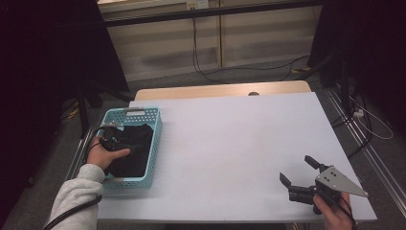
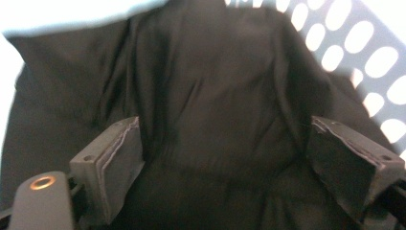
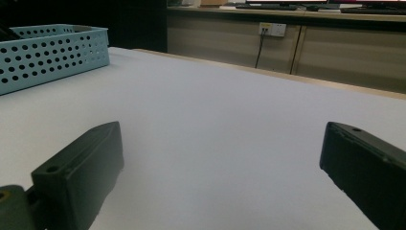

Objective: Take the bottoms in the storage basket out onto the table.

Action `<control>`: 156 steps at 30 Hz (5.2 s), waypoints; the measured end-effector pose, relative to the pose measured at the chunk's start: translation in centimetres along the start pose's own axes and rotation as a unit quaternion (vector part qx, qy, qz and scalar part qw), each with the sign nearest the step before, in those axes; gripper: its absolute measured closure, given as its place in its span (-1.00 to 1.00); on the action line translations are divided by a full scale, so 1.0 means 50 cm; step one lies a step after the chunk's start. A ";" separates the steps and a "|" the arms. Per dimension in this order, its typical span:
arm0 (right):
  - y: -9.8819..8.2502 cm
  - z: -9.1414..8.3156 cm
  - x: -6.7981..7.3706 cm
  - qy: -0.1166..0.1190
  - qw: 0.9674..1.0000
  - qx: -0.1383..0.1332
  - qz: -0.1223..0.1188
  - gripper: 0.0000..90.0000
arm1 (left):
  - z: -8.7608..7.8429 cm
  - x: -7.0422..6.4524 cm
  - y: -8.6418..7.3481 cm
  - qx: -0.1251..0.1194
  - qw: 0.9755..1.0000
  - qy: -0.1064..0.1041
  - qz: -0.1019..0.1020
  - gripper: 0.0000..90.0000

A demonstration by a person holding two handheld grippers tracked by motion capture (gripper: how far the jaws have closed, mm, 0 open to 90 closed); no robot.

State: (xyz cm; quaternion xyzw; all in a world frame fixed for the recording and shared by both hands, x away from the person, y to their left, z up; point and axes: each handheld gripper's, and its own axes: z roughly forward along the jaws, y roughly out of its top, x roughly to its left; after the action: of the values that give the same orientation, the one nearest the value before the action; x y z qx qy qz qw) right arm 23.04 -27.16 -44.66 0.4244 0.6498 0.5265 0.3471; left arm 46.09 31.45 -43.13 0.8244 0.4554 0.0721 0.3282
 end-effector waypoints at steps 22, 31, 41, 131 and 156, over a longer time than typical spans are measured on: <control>0.000 0.005 0.000 0.001 1.000 0.000 -0.002 -0.99 | 0.039 -0.038 -0.010 0.019 0.997 -0.031 0.070 -0.22; 0.000 0.006 -0.001 0.003 1.000 0.001 -0.001 -0.99 | 0.039 -0.040 -0.007 0.020 0.997 -0.056 0.045 0.42; 0.000 0.007 0.000 0.005 1.000 0.002 0.000 -0.99 | 0.029 -0.046 0.016 0.051 0.997 -0.045 0.023 0.55; -0.006 0.009 -0.001 0.008 1.000 0.010 0.001 -0.99 | 0.128 -0.429 0.097 -0.112 0.971 -0.131 0.165 0.51; 0.017 0.096 0.032 0.023 0.996 0.087 -0.009 -0.96 | 0.075 -0.392 0.069 -0.088 0.980 -0.139 0.112 -0.64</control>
State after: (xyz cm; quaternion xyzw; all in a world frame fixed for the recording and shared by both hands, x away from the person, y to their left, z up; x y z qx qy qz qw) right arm 26.86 -23.76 -44.82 0.4346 0.7047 0.4747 0.2987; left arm 38.84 12.76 -40.42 0.8400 0.3023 0.0325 0.4494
